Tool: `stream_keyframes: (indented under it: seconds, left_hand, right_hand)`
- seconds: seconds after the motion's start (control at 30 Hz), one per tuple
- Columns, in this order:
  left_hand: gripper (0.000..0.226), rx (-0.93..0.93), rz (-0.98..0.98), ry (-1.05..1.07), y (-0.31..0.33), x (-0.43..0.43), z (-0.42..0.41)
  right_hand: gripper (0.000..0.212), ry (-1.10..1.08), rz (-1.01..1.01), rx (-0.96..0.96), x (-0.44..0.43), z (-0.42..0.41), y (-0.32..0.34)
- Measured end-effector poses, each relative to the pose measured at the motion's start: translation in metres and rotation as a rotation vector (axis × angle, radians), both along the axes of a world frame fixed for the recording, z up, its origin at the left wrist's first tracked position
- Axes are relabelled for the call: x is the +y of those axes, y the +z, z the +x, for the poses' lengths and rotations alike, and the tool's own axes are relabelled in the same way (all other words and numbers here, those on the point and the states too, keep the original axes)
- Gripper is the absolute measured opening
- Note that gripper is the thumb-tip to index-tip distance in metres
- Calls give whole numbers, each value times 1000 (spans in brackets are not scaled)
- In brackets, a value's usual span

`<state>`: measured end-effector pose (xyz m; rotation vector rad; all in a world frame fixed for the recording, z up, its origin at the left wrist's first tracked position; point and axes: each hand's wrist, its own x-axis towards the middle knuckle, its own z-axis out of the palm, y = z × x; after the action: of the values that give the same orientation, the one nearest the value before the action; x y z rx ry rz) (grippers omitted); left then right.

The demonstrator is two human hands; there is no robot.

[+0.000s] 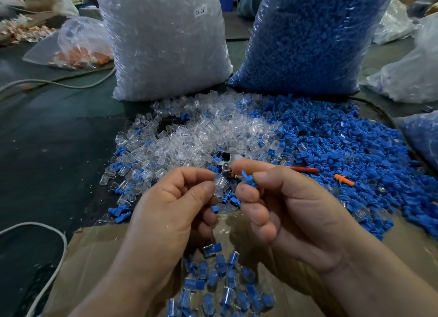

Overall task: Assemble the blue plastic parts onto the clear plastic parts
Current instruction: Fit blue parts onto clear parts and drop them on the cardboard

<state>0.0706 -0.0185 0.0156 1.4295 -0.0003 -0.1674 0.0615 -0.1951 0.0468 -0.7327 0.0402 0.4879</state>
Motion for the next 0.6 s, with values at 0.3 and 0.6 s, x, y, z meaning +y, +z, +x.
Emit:
stream_keyframes:
  seconds: [0.3,0.6]
  left_hand:
    - [23,5,12,-1,0,0,0]
    - [21,-2,55,22,2,0,0]
  right_hand:
    - [26,-64,-79,-5,0,2,-1]
    - [23,-187,-675,-179,1,-3,-3]
